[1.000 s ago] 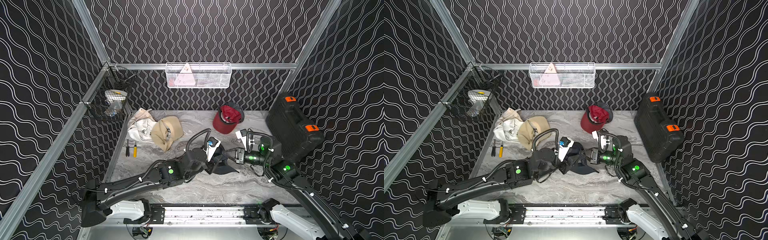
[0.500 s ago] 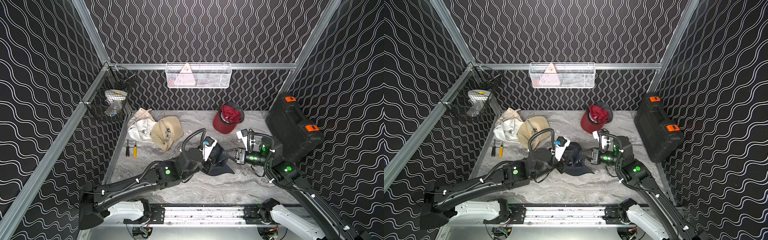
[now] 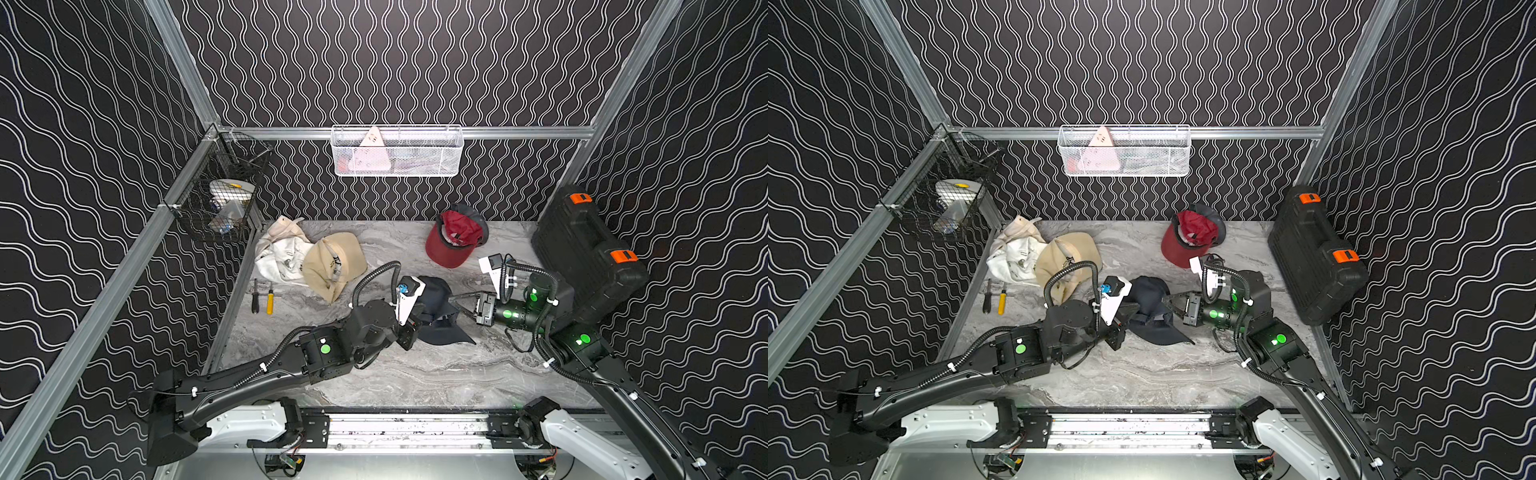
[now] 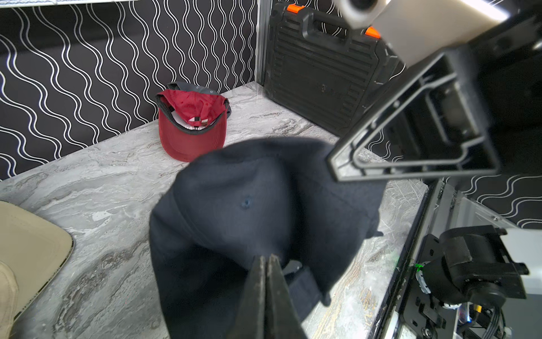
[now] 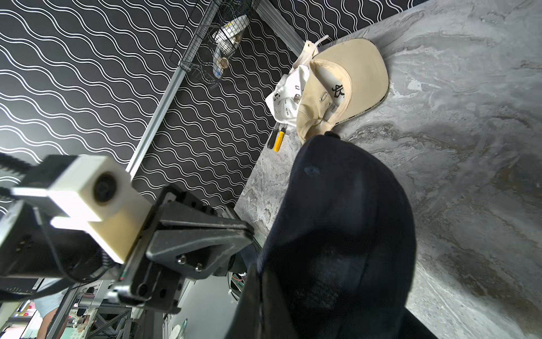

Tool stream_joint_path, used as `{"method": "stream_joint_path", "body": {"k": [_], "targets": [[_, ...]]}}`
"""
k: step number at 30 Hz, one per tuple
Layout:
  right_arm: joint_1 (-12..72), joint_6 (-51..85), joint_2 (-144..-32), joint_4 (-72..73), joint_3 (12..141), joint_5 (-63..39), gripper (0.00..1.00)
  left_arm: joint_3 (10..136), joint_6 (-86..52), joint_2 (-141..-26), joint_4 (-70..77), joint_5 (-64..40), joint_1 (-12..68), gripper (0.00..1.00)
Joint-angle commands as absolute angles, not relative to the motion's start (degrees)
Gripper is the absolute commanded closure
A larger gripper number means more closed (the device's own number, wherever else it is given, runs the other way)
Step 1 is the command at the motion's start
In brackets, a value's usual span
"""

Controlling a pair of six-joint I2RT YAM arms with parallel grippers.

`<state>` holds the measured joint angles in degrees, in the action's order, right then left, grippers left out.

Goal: Open the adjustable buckle of the baseball cap
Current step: Pick up the baseball cap.

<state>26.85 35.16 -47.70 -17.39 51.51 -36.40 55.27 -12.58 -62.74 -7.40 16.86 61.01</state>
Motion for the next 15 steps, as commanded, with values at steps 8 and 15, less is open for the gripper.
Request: {"method": "stream_joint_path", "body": {"k": [8, 15], "targets": [[26.9, 35.7, -47.6, -17.8, 53.9, -34.4, 1.00, 52.0, -16.1, -59.7, -6.1, 16.0, 58.2, 1.00], [26.9, 35.8, -48.0, -17.7, 54.1, -34.4, 1.00, 51.5, -15.8, -59.3, -6.3, 15.9, 57.3, 1.00]]}}
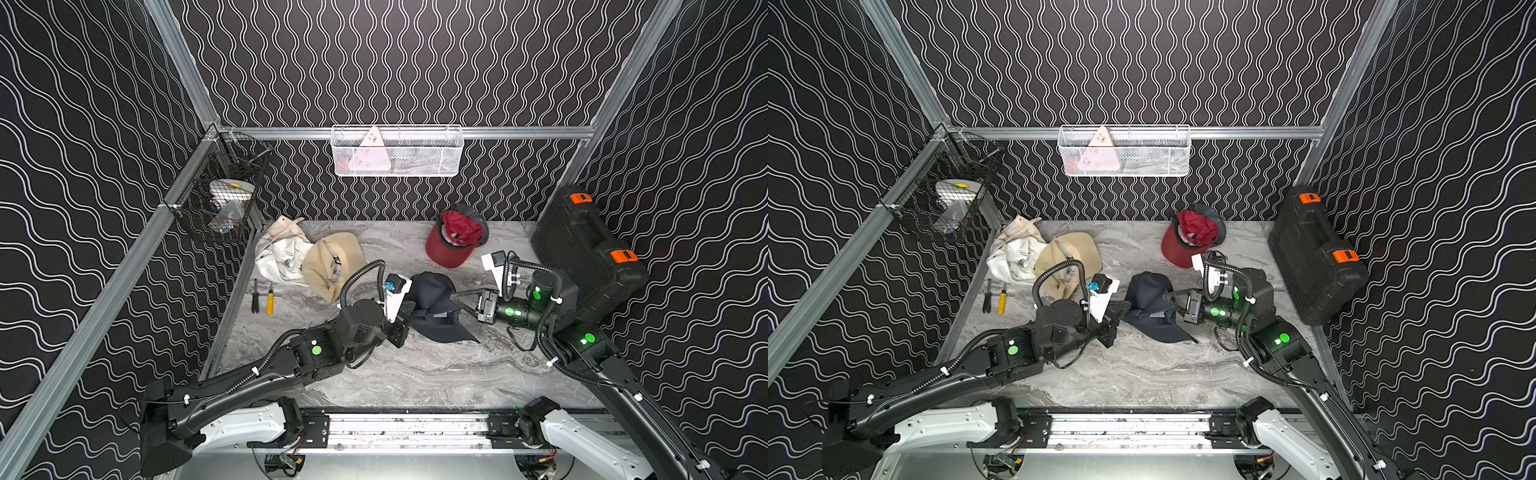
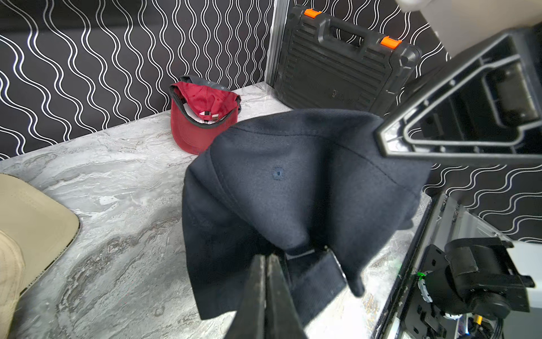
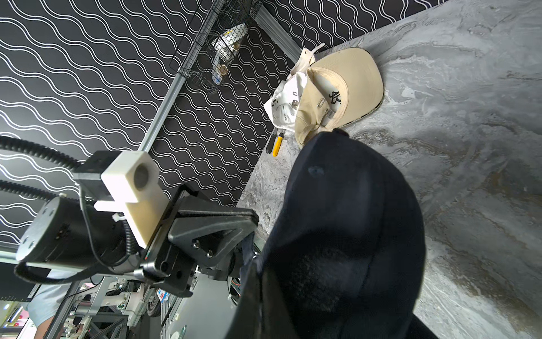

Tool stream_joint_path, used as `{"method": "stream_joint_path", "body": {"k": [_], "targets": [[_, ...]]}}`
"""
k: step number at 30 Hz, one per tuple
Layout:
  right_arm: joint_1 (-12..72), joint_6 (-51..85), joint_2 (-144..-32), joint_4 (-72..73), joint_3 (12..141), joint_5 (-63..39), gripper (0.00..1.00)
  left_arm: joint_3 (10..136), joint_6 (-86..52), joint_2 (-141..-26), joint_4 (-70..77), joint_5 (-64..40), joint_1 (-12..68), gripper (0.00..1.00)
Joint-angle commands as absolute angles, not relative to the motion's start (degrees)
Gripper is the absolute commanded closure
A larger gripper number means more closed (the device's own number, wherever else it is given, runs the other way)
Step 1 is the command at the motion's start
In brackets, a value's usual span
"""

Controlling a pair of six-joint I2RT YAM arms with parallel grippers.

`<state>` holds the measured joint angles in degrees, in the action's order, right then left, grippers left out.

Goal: Open the adjustable buckle of the baseball cap
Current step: Pick up the baseball cap.

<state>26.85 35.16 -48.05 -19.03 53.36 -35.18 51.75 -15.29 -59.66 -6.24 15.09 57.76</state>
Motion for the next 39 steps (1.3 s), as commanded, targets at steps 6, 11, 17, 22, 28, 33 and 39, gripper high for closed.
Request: {"method": "stream_joint_path", "body": {"k": [6, 11, 17, 22, 28, 33, 39], "targets": [[26.8, 35.7, -48.1, -17.9, 54.6, -34.2, 1.00, 50.1, -16.7, -58.3, -6.0, 14.7, 55.6, 1.00], [26.8, 35.4, -48.4, -18.2, 55.4, -33.9, 1.00, 49.0, -17.2, -57.9, -6.1, 14.0, 54.8, 1.00], [26.8, 36.0, -49.3, -17.8, 55.9, -33.8, 1.00, 49.4, -17.3, -58.0, -6.2, 13.8, 54.5, 0.78], [26.8, 37.5, -50.1, -16.9, 56.3, -32.2, 1.00, 49.3, -14.8, -57.4, -5.8, 13.7, 54.5, 0.36], [26.8, 39.1, -52.3, -19.9, 59.7, -25.8, 1.00, 42.9, -12.1, -49.6, 3.3, 9.4, 54.6, 0.32], [26.5, 39.9, -55.2, -24.2, 63.3, -20.0, 1.00, 39.2, -10.4, -44.4, 6.4, 10.1, 54.7, 0.30], [26.4, 42.4, -56.3, -20.9, 63.5, -22.2, 1.00, 40.7, -7.3, -47.3, 3.9, 10.3, 55.3, 0.29]]}}
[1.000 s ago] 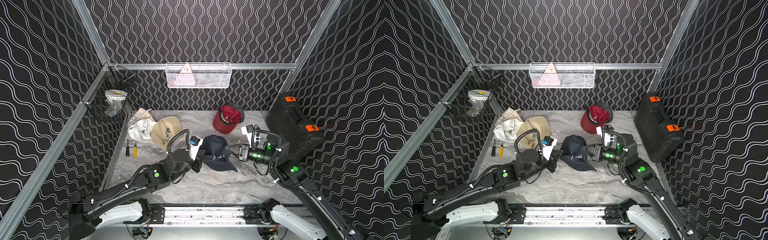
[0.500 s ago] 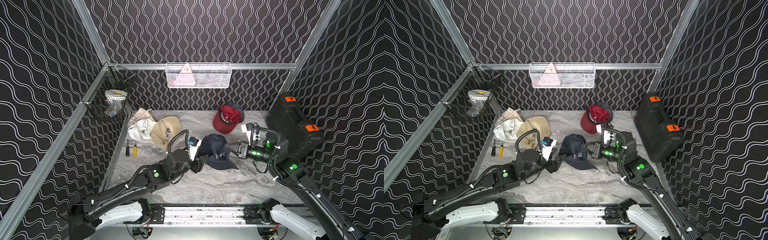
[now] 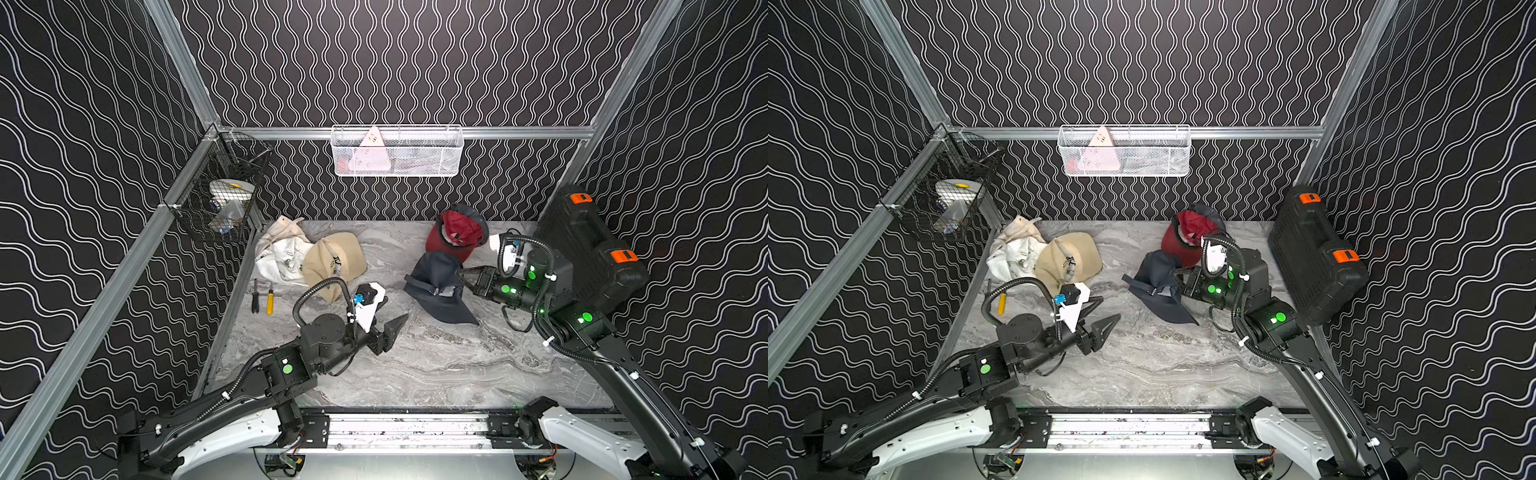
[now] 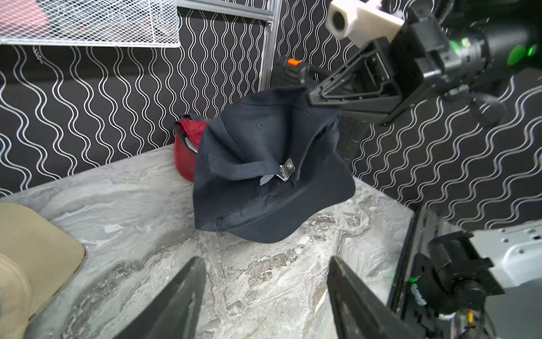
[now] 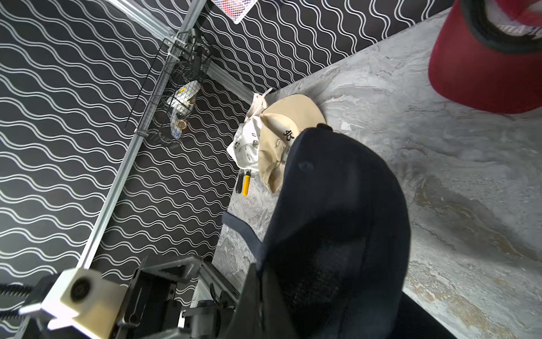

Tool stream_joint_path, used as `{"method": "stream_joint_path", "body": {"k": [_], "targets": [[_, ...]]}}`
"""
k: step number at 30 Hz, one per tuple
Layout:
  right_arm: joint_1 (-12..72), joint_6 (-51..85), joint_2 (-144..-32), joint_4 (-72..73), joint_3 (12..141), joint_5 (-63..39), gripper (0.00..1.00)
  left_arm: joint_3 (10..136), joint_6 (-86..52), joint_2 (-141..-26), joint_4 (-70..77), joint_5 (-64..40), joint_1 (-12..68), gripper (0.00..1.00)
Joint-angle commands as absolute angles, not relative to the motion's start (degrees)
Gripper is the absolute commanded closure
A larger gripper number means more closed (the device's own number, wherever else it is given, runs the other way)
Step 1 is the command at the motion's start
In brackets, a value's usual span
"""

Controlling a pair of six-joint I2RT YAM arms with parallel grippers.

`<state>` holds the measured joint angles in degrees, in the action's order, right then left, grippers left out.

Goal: Open the adjustable buckle of the baseball cap
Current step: Pick up the baseball cap, then open the adjustable buckle on the baseball cap.

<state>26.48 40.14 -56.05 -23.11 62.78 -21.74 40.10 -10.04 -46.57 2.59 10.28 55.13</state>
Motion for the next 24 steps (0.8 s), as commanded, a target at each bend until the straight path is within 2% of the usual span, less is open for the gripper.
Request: {"method": "stream_joint_path", "body": {"k": [1, 5, 11, 24], "targets": [[26.4, 42.8, -56.6, -20.5, 63.7, -22.8, 1.00, 40.5, -6.8, -47.8, 4.5, 10.6, 55.3, 0.29], [26.4, 43.9, -57.0, -19.4, 64.2, -24.3, 1.00, 40.0, -4.8, -49.6, 6.6, 13.9, 55.9, 0.25], [26.4, 45.6, -57.5, -17.8, 64.4, -26.3, 1.00, 37.8, 2.4, -52.3, 13.2, 23.8, 60.9, 0.22], [26.4, 48.4, -58.2, -14.9, 64.5, -31.1, 1.00, 39.7, 9.4, -62.0, 23.6, 26.9, 63.4, 0.22]]}}
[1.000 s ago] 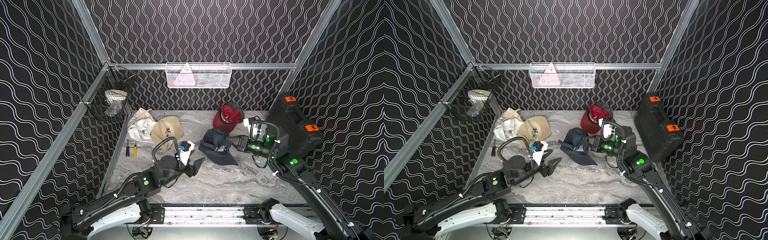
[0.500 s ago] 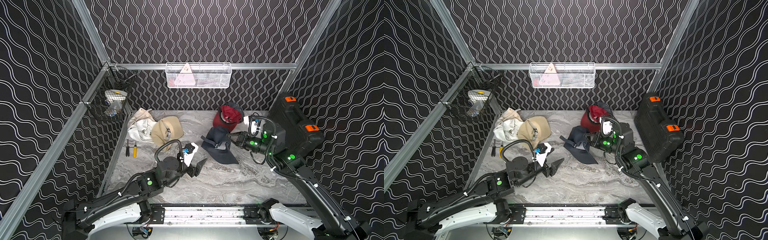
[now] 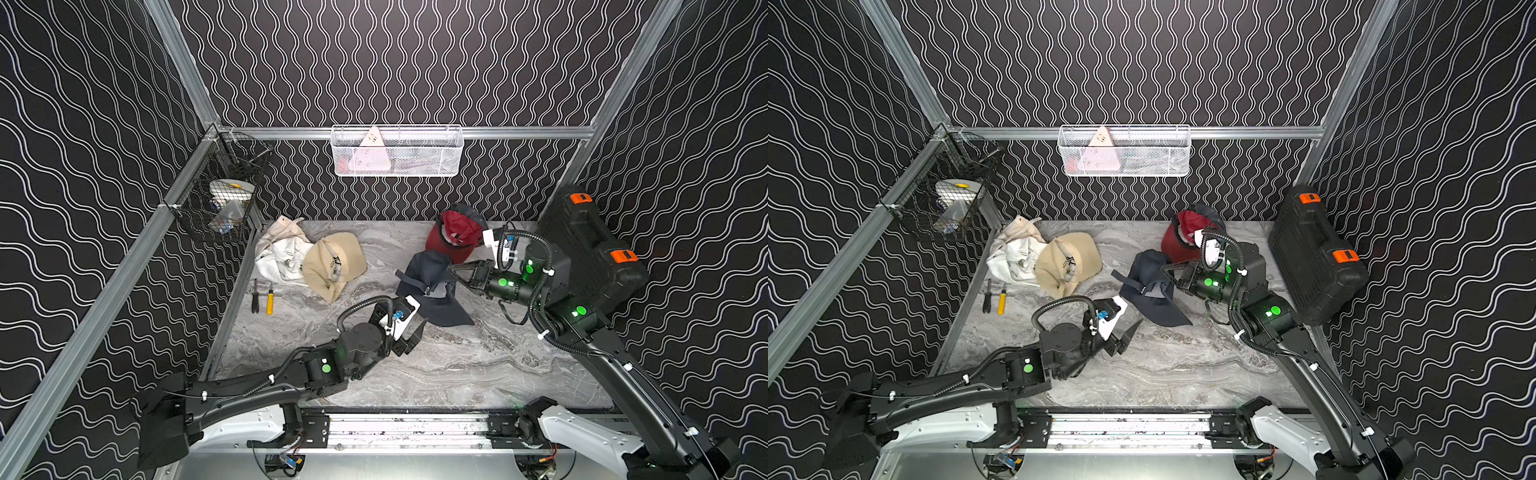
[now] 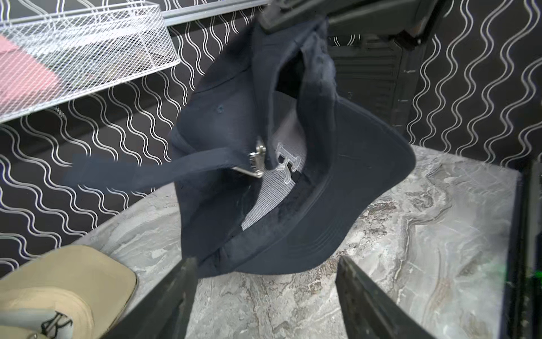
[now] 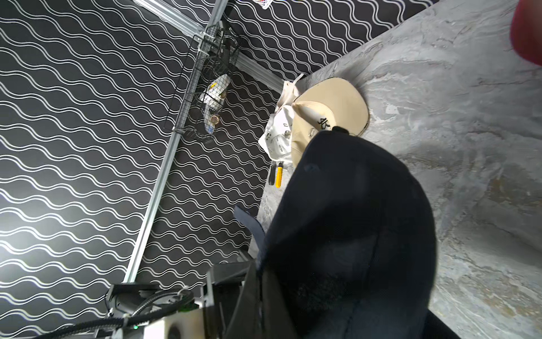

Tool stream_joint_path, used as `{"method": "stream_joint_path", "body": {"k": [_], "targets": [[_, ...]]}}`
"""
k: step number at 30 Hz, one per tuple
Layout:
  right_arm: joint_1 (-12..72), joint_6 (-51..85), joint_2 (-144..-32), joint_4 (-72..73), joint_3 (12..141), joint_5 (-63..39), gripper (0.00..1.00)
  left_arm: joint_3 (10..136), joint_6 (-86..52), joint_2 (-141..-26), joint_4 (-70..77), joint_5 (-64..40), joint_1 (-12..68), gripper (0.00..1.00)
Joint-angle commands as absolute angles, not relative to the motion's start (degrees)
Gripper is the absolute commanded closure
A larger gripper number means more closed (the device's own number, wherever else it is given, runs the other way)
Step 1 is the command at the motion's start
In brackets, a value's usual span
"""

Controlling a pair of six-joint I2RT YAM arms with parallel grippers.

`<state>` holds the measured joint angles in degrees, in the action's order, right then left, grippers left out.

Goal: Open the adjustable buckle of the baseball cap
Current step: Open the adjustable buckle on the baseball cap.

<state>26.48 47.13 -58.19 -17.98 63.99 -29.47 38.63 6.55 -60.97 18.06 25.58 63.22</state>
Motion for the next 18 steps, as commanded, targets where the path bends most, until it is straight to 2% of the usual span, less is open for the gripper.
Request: {"method": "stream_joint_path", "body": {"k": [1, 6, 9, 18], "targets": [[26.5, 48.6, -58.1, -14.8, 64.5, -31.3, 1.00, 39.9, 9.7, -62.6, 24.1, 26.9, 63.4, 0.22], [26.5, 49.3, -57.8, -14.3, 64.5, -32.9, 1.00, 40.9, 10.6, -64.6, 26.4, 27.1, 63.5, 0.25], [26.4, 49.4, -57.6, -14.3, 64.5, -33.0, 1.00, 41.9, 11.1, -65.6, 26.2, 26.9, 63.5, 0.30], [26.4, 49.4, -57.0, -14.0, 63.8, -33.9, 1.00, 42.3, 11.7, -67.2, 27.1, 26.4, 63.5, 0.65]]}}
